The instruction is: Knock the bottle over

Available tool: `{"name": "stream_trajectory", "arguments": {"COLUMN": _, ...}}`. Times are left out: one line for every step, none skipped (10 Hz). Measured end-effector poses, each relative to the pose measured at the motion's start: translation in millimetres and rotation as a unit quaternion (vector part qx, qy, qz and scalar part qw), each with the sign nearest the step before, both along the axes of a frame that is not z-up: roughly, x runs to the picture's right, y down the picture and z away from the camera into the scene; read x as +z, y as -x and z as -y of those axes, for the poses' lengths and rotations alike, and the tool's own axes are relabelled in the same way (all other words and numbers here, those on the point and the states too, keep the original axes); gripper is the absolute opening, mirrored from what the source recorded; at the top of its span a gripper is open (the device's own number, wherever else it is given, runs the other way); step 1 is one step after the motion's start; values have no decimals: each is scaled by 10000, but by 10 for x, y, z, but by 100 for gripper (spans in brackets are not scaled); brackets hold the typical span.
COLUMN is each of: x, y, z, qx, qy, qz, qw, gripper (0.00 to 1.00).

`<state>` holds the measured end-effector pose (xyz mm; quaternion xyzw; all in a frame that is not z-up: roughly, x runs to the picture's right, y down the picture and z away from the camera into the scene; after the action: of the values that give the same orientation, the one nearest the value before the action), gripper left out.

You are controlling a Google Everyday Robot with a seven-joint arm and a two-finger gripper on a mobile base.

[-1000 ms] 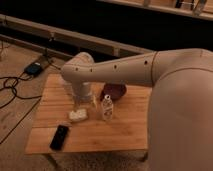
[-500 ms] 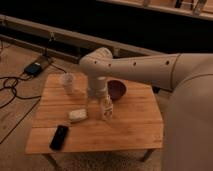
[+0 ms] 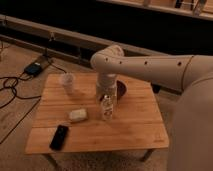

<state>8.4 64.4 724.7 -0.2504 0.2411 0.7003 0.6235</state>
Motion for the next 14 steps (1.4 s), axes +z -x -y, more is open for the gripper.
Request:
{"name": "stream_trajectory", "arguments": {"x": 47, "y": -42, "z": 32, "qx": -47, "qy": -39, "qz": 5, "qw": 10000, "gripper": 65}}
{"name": "stream_trajectory", "arguments": {"x": 107, "y": -69, "z": 62, "qx": -92, "qy": -67, "qz": 35, "qw": 9999, "gripper": 65}}
{"name": "stream_trajectory", "arguments": {"x": 176, "y": -84, "z": 99, "qx": -124, "qy": -96, "qz": 75, "qw": 9998, "gripper": 65}}
{"name": "stream_trajectory", "arguments": {"x": 213, "y": -73, "z": 123, "qx": -131, "qy": -110, "qz": 114, "qw": 9998, "gripper": 65}}
{"name": "stream_trajectory", "arguments": {"x": 265, "y": -29, "z": 155, "qx": -156, "qy": -116, "qz": 201, "qw": 9996, "gripper": 65}}
{"name": "stream_trajectory", "arguments": {"x": 288, "y": 62, "z": 166, "qx": -189, "qy": -99, "qz": 296, "qw": 9993, "gripper": 65}}
{"name": "stream_trajectory", "arguments": {"x": 298, "y": 198, "z": 173, "qx": -225, "qy": -68, "qz": 409, "qw": 9989, "gripper": 65}}
{"name": "stream_trajectory", "arguments": {"x": 280, "y": 301, "z": 169, "qx": -245, "qy": -6, "qz": 485, "qw": 9985, "gripper": 65}}
{"name": "stream_trajectory", "arguments": {"x": 246, "y": 413, "z": 170, "qx": -248, "qy": 80, "qz": 563, "qw": 9981, "gripper": 65}}
{"name": "stream_trajectory", "arguments": {"x": 214, "y": 496, "z": 173, "qx": -244, "qy": 155, "qz": 616, "qw": 9977, "gripper": 65}}
{"name": "stream_trajectory", "arguments": {"x": 190, "y": 565, "z": 178, "qx": -250, "qy": 215, "qz": 657, "qw": 9973, "gripper": 65}}
{"name": "stream_trajectory", "arguments": {"x": 168, "y": 657, "z": 195, "qx": -273, "qy": 259, "qz": 716, "qw": 9967, "gripper": 65}}
{"name": "stream_trajectory", "arguments": {"x": 162, "y": 726, "z": 207, "qx": -300, "qy": 287, "qz": 762, "qw": 9962, "gripper": 65}}
{"name": "stream_trajectory", "arguments": {"x": 165, "y": 770, "z": 225, "qx": -313, "qy": 303, "qz": 794, "qw": 9959, "gripper": 65}}
